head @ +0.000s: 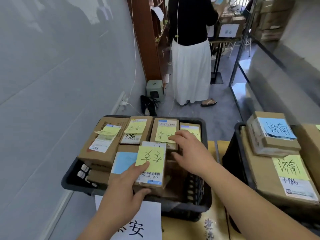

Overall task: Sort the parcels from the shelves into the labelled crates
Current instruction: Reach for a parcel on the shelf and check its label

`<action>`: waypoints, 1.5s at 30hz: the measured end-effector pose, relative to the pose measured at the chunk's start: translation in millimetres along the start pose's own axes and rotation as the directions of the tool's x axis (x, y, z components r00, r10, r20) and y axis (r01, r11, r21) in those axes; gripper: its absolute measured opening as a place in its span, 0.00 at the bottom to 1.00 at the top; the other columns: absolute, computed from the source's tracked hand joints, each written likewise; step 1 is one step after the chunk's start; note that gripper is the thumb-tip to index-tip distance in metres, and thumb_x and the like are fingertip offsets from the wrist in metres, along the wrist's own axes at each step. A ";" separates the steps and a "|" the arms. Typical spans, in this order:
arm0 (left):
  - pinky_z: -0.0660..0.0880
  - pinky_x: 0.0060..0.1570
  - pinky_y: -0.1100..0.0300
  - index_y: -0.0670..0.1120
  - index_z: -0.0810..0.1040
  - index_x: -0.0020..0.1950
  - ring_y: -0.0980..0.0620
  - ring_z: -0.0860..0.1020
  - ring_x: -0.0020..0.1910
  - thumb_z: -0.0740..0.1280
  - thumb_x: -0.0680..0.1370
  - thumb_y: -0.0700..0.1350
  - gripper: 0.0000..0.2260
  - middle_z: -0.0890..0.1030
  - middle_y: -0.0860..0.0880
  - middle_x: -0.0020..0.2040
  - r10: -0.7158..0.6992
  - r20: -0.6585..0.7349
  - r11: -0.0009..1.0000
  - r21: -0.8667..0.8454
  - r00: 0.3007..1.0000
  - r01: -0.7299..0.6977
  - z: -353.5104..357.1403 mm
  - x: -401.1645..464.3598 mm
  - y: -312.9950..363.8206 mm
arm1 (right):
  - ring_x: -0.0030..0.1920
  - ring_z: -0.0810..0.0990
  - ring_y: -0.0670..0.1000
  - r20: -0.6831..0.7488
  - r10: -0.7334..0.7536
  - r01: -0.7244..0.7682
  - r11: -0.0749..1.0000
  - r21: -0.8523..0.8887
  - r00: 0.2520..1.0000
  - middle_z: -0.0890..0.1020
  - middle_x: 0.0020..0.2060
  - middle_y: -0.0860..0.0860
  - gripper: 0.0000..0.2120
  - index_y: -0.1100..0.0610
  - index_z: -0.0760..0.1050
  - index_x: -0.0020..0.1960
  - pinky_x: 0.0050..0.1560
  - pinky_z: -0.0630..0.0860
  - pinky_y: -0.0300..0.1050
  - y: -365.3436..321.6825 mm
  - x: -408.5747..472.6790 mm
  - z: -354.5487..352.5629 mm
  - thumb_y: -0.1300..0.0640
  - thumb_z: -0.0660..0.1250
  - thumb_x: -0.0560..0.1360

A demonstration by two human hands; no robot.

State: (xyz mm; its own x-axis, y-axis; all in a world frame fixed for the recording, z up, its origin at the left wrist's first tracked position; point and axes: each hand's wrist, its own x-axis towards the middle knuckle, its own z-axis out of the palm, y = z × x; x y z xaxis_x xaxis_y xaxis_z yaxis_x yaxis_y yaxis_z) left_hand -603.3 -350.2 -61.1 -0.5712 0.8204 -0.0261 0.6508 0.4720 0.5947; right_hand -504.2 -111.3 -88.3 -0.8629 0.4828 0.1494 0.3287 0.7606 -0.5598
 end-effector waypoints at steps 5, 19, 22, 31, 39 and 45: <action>0.57 0.56 0.86 0.75 0.61 0.63 0.85 0.58 0.59 0.74 0.77 0.45 0.32 0.57 0.76 0.63 -0.033 0.105 0.999 0.027 0.994 0.031 13.3 2.6 -4.0 | 0.74 0.63 0.53 0.119 -0.025 0.043 0.987 -0.152 0.993 0.69 0.73 0.49 0.26 0.48 0.71 0.75 0.74 0.64 0.49 11.1 35.6 18.5 0.55 0.71 0.77; 0.75 0.59 0.60 0.59 0.60 0.78 0.56 0.71 0.64 0.64 0.79 0.55 0.29 0.68 0.56 0.70 -0.045 0.131 0.973 0.229 0.990 0.014 19.5 20.0 -5.9 | 0.79 0.61 0.55 0.078 -0.044 0.069 0.933 -0.353 0.996 0.69 0.77 0.50 0.29 0.48 0.68 0.77 0.81 0.48 0.56 1.3 40.7 39.2 0.61 0.68 0.77; 0.77 0.56 0.56 0.58 0.61 0.77 0.51 0.72 0.62 0.64 0.78 0.53 0.27 0.70 0.54 0.68 -0.044 0.139 0.958 0.288 0.989 0.003 20.0 23.4 -7.0 | 0.81 0.56 0.53 0.101 0.007 0.030 0.932 -0.362 0.995 0.62 0.80 0.49 0.32 0.47 0.64 0.79 0.81 0.46 0.55 -5.9 38.9 41.5 0.62 0.65 0.78; 0.79 0.54 0.54 0.54 0.66 0.72 0.49 0.74 0.60 0.67 0.80 0.46 0.21 0.73 0.49 0.64 -0.015 0.220 0.937 0.343 0.975 -0.063 13.2 25.3 -17.7 | 0.81 0.54 0.52 0.092 0.083 -0.043 0.927 -0.373 0.992 0.60 0.81 0.48 0.32 0.46 0.62 0.80 0.81 0.47 0.56 -15.0 36.1 45.2 0.58 0.67 0.79; 0.78 0.57 0.55 0.55 0.65 0.74 0.50 0.72 0.62 0.66 0.81 0.51 0.22 0.73 0.50 0.66 0.067 0.238 0.918 0.367 0.969 -0.154 5.9 26.8 -24.8 | 0.81 0.54 0.52 0.062 0.118 -0.089 0.933 -0.348 0.991 0.60 0.81 0.48 0.32 0.46 0.62 0.80 0.81 0.46 0.54 -23.5 35.3 45.3 0.61 0.67 0.79; 0.76 0.59 0.57 0.56 0.64 0.78 0.52 0.72 0.62 0.63 0.82 0.56 0.24 0.74 0.52 0.64 0.130 0.287 0.924 0.313 0.949 -0.222 3.8 30.1 -24.0 | 0.81 0.56 0.54 0.108 0.112 -0.074 0.948 -0.309 0.988 0.61 0.80 0.46 0.31 0.46 0.63 0.79 0.80 0.51 0.52 -12.9 35.5 36.9 0.62 0.67 0.80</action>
State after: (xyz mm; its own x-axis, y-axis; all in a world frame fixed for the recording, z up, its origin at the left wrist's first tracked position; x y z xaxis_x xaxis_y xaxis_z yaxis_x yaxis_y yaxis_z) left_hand -634.2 -335.6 -79.2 -0.3134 0.9328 -0.1781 0.8842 0.3551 0.3034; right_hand -553.3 -119.9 -105.8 -0.8570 0.5153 -0.0030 0.4939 0.8198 -0.2897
